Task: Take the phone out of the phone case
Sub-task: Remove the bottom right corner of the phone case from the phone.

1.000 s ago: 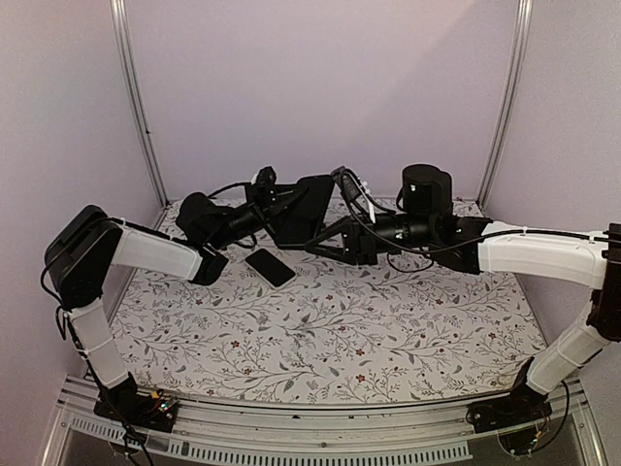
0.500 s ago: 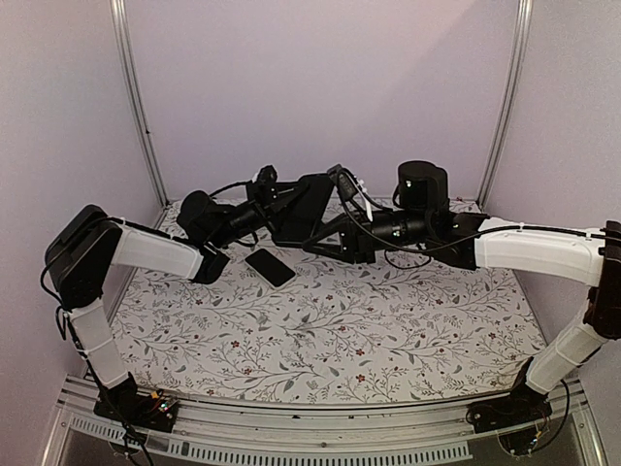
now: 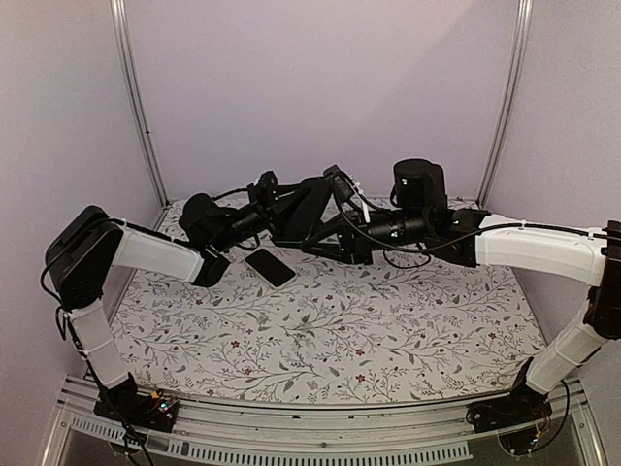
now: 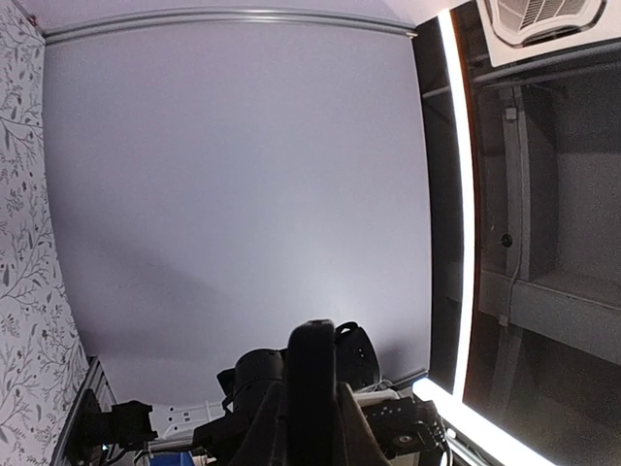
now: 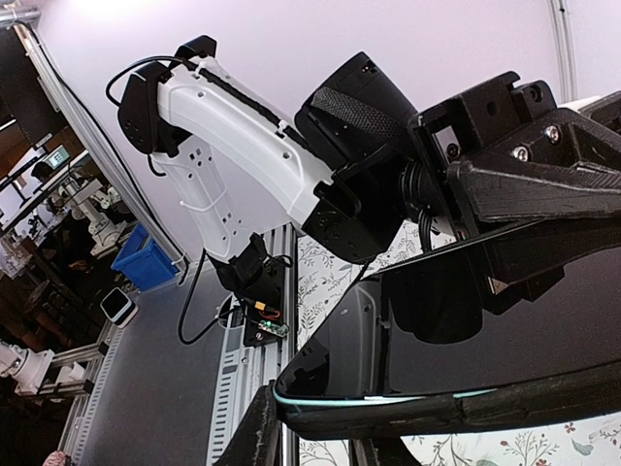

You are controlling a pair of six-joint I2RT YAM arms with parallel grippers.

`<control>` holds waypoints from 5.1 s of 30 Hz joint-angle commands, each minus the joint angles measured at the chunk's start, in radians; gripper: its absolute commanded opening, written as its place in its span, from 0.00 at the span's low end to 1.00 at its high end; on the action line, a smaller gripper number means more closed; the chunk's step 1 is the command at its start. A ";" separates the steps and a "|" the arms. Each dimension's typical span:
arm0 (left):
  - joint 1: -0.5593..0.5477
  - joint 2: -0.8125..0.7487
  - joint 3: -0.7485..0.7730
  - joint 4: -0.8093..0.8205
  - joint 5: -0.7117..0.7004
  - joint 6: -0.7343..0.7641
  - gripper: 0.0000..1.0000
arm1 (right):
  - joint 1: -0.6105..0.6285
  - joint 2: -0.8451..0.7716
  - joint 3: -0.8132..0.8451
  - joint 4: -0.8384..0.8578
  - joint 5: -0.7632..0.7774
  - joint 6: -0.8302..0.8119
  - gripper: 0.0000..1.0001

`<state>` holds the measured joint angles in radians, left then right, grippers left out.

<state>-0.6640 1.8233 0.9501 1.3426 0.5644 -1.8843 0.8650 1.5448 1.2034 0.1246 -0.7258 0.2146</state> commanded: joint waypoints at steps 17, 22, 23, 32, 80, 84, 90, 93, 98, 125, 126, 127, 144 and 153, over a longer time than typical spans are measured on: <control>-0.105 0.000 -0.015 -0.094 0.121 0.019 0.00 | -0.037 0.049 0.137 0.151 0.309 -0.088 0.00; -0.105 -0.003 -0.005 -0.085 0.121 0.008 0.00 | -0.040 0.057 0.124 0.130 0.371 -0.043 0.00; -0.105 0.001 -0.006 -0.072 0.120 -0.006 0.00 | -0.041 0.059 0.119 0.130 0.381 -0.038 0.00; -0.108 0.006 -0.031 -0.055 0.118 -0.033 0.00 | -0.041 0.050 0.085 0.124 0.542 -0.084 0.00; -0.080 -0.082 -0.045 -0.115 0.023 0.179 0.00 | -0.110 0.074 -0.014 0.142 0.413 0.506 0.04; -0.081 -0.088 -0.055 -0.120 0.006 0.183 0.00 | -0.114 0.056 -0.057 0.284 0.361 0.531 0.11; -0.092 -0.097 -0.070 -0.127 -0.027 0.191 0.00 | -0.115 0.050 -0.066 0.372 0.340 0.544 0.20; -0.094 -0.097 -0.081 -0.118 -0.039 0.187 0.00 | -0.118 0.047 -0.070 0.403 0.331 0.552 0.26; -0.100 -0.094 -0.086 -0.120 -0.050 0.186 0.00 | -0.125 0.072 -0.044 0.407 0.292 0.554 0.31; -0.015 -0.110 -0.090 -0.467 0.022 0.446 0.35 | -0.156 0.144 -0.070 0.436 0.220 0.624 0.00; -0.009 -0.118 -0.098 -0.485 0.016 0.469 0.40 | -0.158 0.143 -0.074 0.435 0.222 0.622 0.00; -0.005 -0.125 -0.105 -0.499 0.012 0.484 0.43 | -0.159 0.141 -0.081 0.433 0.223 0.619 0.00; 0.031 -0.196 -0.105 -0.770 -0.031 0.733 0.72 | -0.165 0.153 -0.140 0.402 0.234 0.582 0.00; 0.032 -0.258 -0.067 -0.961 -0.103 0.895 0.78 | -0.175 0.152 -0.146 0.377 0.241 0.567 0.00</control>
<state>-0.6426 1.6157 0.8505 0.5133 0.5072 -1.1030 0.7021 1.7058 1.0512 0.4244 -0.5034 0.8074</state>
